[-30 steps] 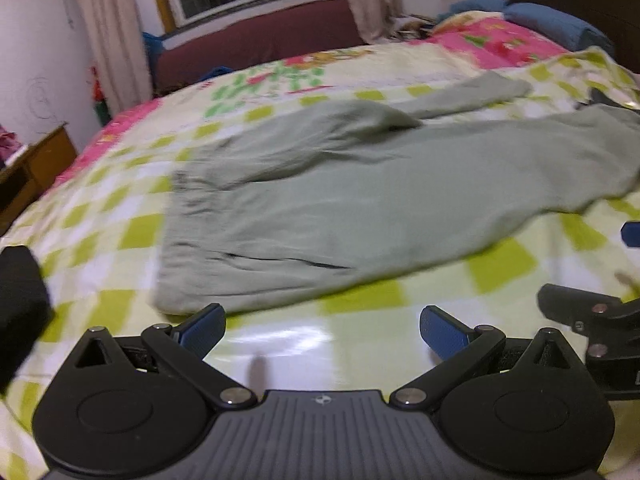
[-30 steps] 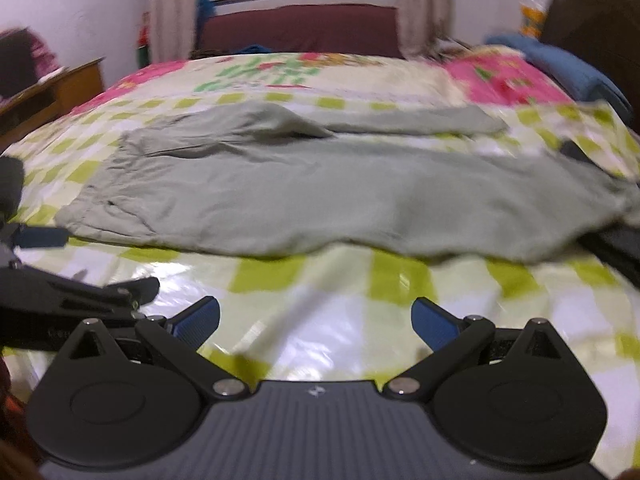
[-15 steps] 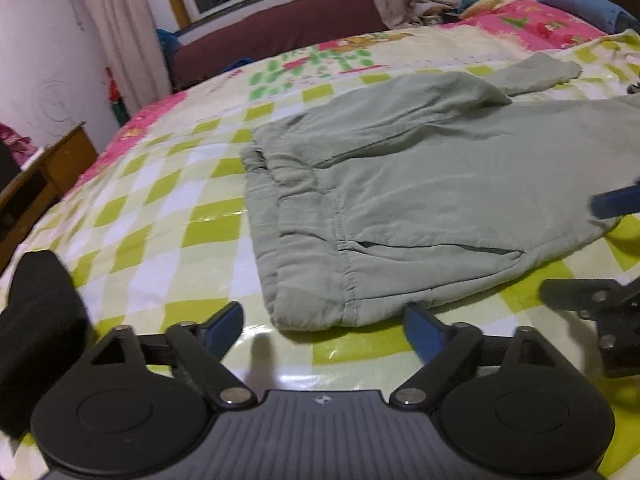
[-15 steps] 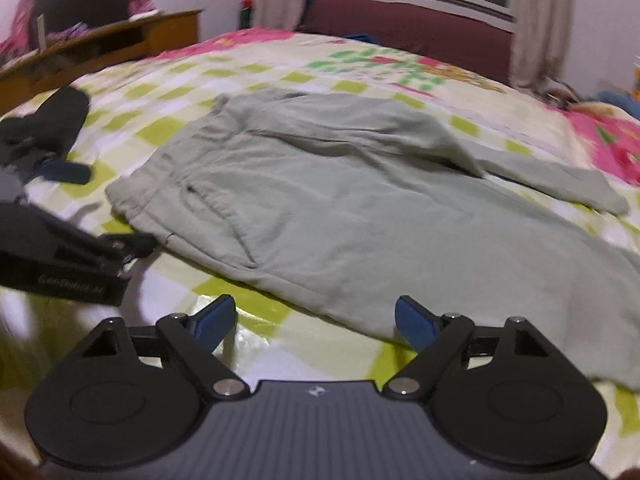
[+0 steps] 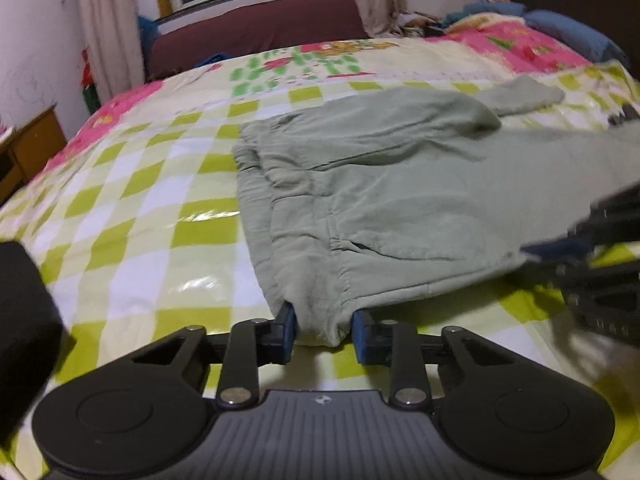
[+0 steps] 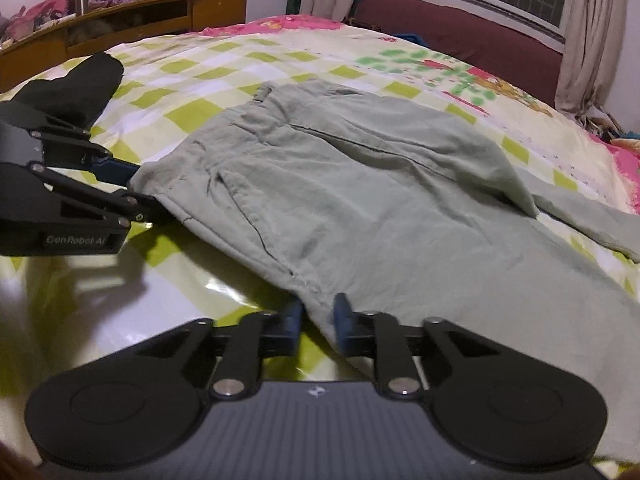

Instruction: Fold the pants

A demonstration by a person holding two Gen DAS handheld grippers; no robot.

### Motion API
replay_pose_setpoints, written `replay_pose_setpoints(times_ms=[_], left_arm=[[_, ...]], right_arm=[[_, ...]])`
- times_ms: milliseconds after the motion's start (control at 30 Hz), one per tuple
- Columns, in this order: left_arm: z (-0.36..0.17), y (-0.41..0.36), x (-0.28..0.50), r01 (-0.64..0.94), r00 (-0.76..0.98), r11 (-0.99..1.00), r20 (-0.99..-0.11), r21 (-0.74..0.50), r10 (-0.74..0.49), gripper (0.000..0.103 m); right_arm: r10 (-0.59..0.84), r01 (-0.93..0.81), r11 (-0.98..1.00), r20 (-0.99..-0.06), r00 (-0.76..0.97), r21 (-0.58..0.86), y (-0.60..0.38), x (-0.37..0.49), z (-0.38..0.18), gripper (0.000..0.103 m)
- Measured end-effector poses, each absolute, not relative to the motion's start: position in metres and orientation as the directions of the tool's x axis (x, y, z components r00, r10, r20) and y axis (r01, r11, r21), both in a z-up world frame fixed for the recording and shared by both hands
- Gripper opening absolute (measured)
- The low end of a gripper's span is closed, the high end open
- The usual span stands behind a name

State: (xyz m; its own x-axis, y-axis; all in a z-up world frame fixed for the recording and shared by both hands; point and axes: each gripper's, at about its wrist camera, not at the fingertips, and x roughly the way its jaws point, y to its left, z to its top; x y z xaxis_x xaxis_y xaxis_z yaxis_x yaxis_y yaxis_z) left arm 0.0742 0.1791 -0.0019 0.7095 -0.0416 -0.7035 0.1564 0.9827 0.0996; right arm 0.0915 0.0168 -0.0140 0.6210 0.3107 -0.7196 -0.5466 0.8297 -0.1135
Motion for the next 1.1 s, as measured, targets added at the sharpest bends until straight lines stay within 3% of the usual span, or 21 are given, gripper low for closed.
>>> replay_pose_setpoints(times_ms=[233,400,500,567,733,833,967,1100], left_arm=[[0.002,0.231,0.052,0.075,0.698,0.985,-0.713,0.158,0.061,0.042],[0.005,0.253,0.033,0.030,0.686,0.977,-0.715,0.212,0.134,0.044],[0.009,0.251,0.023,0.015,0.689,0.975,-0.709,0.223,0.152,0.046],[0.012,0.242,0.020,0.013,0.701,0.971,-0.694,0.241,0.163,0.046],[0.024,0.217,0.021,0.016,0.723,0.959,-0.666,0.281,0.183,0.046],[0.032,0.200,0.021,0.008,0.747,0.949,-0.633,0.314,0.203,0.047],[0.043,0.169,0.028,0.035,0.778,0.946,-0.603,0.323,0.177,0.049],[0.044,0.122,0.044,0.142,0.788,0.949,-0.612,0.282,0.064,0.051]], right_arm=[[0.421,-0.660,0.749,-0.733,0.534,-0.051,0.071,0.061,-0.013,0.011],[0.445,-0.686,0.726,-0.723,0.529,-0.055,0.106,0.046,-0.012,0.018],[0.465,-0.657,0.754,-0.710,0.529,0.004,0.091,0.046,-0.001,0.034],[0.451,-0.609,0.793,-0.694,0.561,0.023,0.066,0.046,0.009,0.038],[0.274,-0.326,0.944,-0.676,0.684,0.053,-0.048,0.049,0.026,0.042],[0.067,-0.053,0.998,-0.686,0.725,0.041,-0.140,0.050,0.023,0.050],[-0.147,0.319,0.940,-0.701,0.698,0.121,-0.256,0.045,0.017,0.051],[-0.267,0.514,0.840,-0.689,0.673,0.176,-0.328,0.044,0.013,0.054]])
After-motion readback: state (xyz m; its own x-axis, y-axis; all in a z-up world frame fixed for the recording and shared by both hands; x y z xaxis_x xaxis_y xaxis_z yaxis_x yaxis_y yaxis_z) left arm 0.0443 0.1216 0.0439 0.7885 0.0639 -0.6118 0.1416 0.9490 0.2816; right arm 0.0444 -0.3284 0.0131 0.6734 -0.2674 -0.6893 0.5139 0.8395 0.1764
